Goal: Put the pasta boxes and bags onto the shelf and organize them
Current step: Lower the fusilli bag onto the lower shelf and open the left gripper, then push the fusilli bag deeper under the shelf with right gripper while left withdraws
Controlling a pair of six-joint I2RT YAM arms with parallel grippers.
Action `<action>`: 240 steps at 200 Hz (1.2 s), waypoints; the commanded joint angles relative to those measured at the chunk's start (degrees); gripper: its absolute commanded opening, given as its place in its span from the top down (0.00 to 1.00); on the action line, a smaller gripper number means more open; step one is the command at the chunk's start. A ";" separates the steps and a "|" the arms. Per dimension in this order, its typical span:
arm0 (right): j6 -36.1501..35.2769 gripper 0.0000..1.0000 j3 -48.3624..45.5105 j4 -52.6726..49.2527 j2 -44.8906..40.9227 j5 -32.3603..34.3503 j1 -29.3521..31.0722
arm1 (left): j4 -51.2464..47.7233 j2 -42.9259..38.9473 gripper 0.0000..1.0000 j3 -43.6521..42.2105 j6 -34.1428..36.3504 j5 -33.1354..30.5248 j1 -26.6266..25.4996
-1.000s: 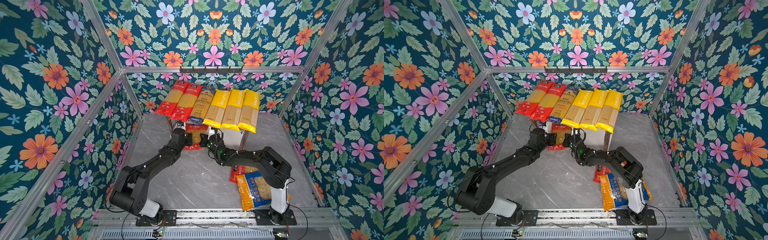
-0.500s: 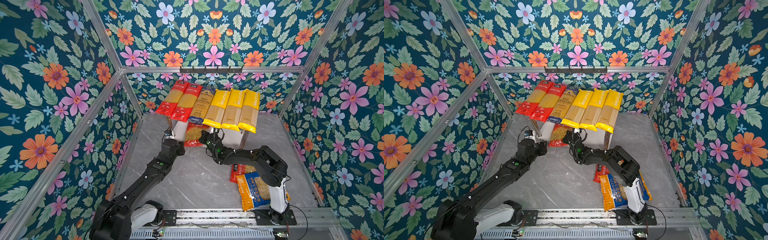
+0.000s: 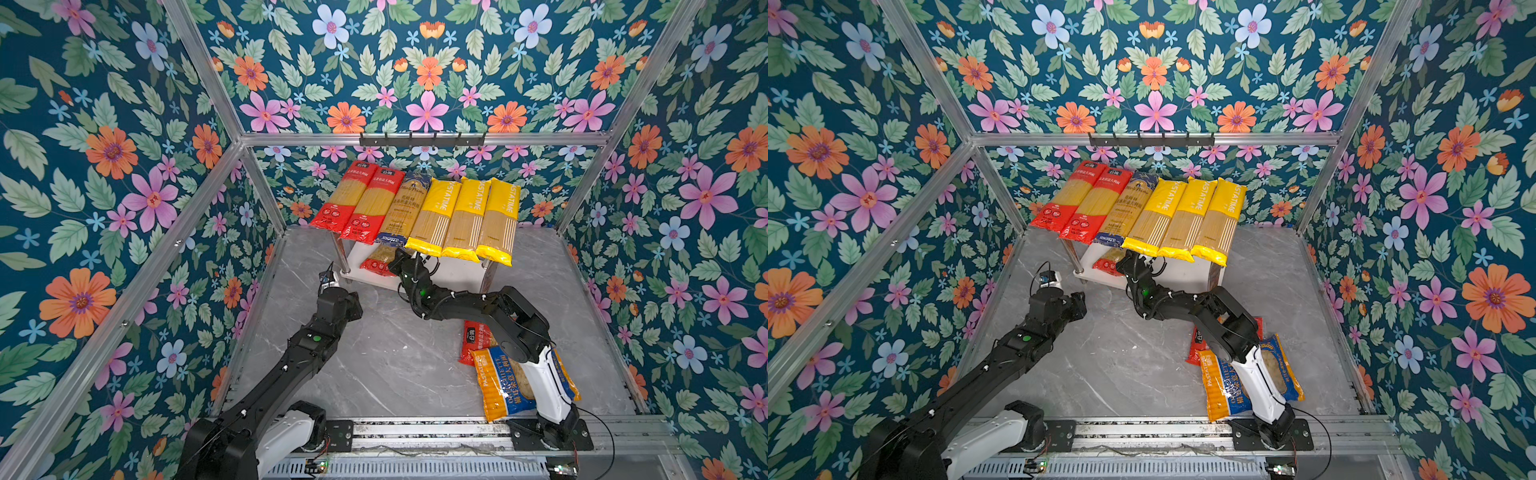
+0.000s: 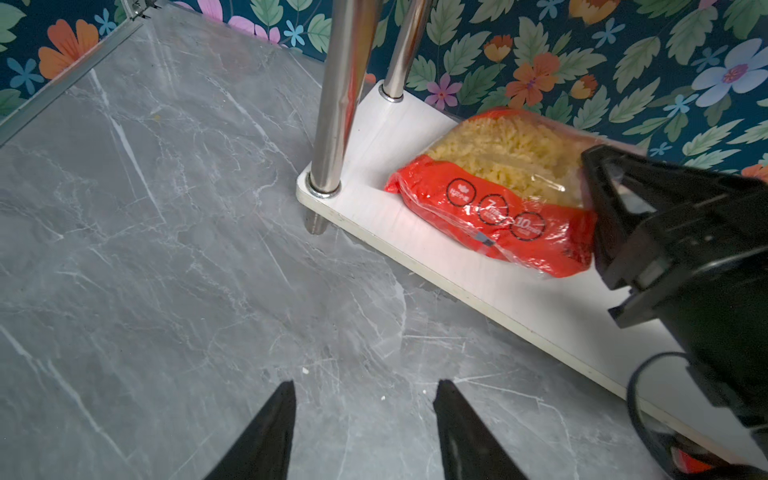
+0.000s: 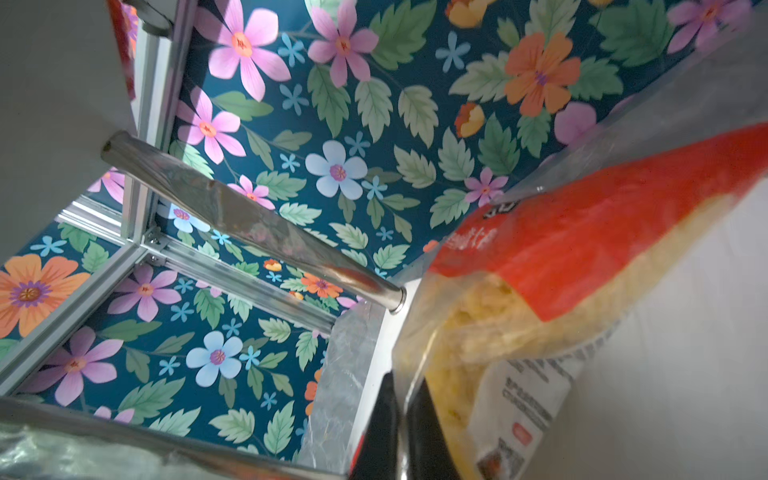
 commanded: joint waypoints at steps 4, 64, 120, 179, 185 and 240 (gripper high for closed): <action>3.26 1.00 0.66 0.98 1.18 -7.47 0.03 | -0.13 -0.21 0.43 -0.23 -0.01 -0.47 0.74; 3.74 1.00 -1.19 0.57 0.17 -16.71 -1.97 | 0.23 -0.48 0.43 -0.74 0.14 0.58 1.51; 1.93 1.00 -7.97 1.34 -6.18 -23.07 -4.57 | -0.13 -0.99 0.43 -1.03 0.19 1.20 2.24; 0.16 1.00 -5.37 -1.75 -5.28 -29.11 -6.78 | 0.57 -0.77 0.43 -2.07 0.01 1.47 2.36; 0.37 1.00 -4.57 -1.82 -4.45 -30.01 -6.93 | 0.86 -0.57 0.43 -2.29 0.01 1.40 2.38; -0.04 1.00 1.33 -4.93 1.20 -35.30 -6.93 | 1.78 0.93 0.43 -3.40 0.36 2.13 3.37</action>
